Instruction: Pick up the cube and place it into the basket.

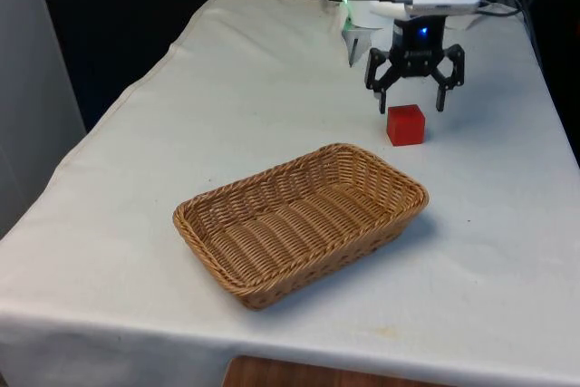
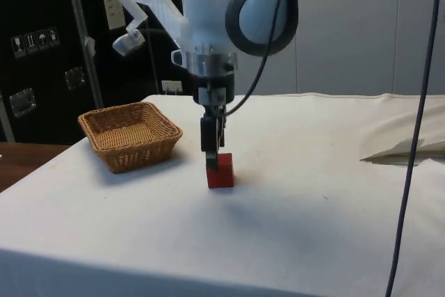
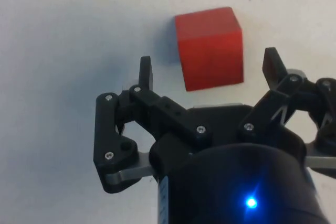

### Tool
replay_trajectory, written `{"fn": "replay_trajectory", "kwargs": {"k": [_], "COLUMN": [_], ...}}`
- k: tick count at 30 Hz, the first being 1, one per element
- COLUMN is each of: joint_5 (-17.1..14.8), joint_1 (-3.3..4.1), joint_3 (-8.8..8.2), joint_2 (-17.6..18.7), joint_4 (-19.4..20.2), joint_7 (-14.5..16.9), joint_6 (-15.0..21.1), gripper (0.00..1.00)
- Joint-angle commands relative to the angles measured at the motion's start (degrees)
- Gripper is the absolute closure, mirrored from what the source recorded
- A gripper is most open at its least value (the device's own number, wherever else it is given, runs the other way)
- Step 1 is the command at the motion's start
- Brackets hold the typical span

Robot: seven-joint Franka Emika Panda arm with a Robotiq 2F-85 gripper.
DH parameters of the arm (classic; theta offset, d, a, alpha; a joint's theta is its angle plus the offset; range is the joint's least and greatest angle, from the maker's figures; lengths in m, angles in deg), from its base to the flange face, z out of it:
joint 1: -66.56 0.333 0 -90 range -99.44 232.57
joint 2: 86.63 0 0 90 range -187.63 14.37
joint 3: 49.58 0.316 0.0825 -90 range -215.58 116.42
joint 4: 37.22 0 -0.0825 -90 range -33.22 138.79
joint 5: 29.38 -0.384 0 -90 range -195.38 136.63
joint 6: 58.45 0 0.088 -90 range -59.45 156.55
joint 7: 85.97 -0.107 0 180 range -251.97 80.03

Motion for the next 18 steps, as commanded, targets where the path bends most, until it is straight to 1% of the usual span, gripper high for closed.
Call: {"fn": "replay_trajectory", "kwargs": {"k": [1, 2, 3, 5, 6, 10, 11, 12, 18], "joint_5": [-0.2, 0.0, -0.2, -0.2, -0.2, -0.1, 0.0, -0.1, 0.0], "joint_1": [0.00, 0.00, -0.06, -0.11, -0.11, -0.23, 0.00, -0.23, 0.00], "joint_3": [0.34, 0.11, 0.46, 0.57, 0.63, 0.52, 0.29, 0.46, 0.17], "joint_2": [0.7, 0.5, 1.3, 2.1, 3.0, 4.2, 4.3, 4.3, 4.5], "joint_4": [0.0, 0.0, 0.0, -0.1, -0.1, 0.1, -0.1, 0.1, 0.0], "joint_7": [0.3, 0.1, 0.5, 0.6, 1.0, 1.7, 1.5, 1.9, 2.0], "joint_6": [1.4, 0.6, 2.1, 3.0, 4.1, 5.6, 5.2, 5.8, 5.7], "gripper": [0.00, 0.00, 0.00, 0.00, 0.00, 0.00, 0.00, 0.00, 0.00]}}
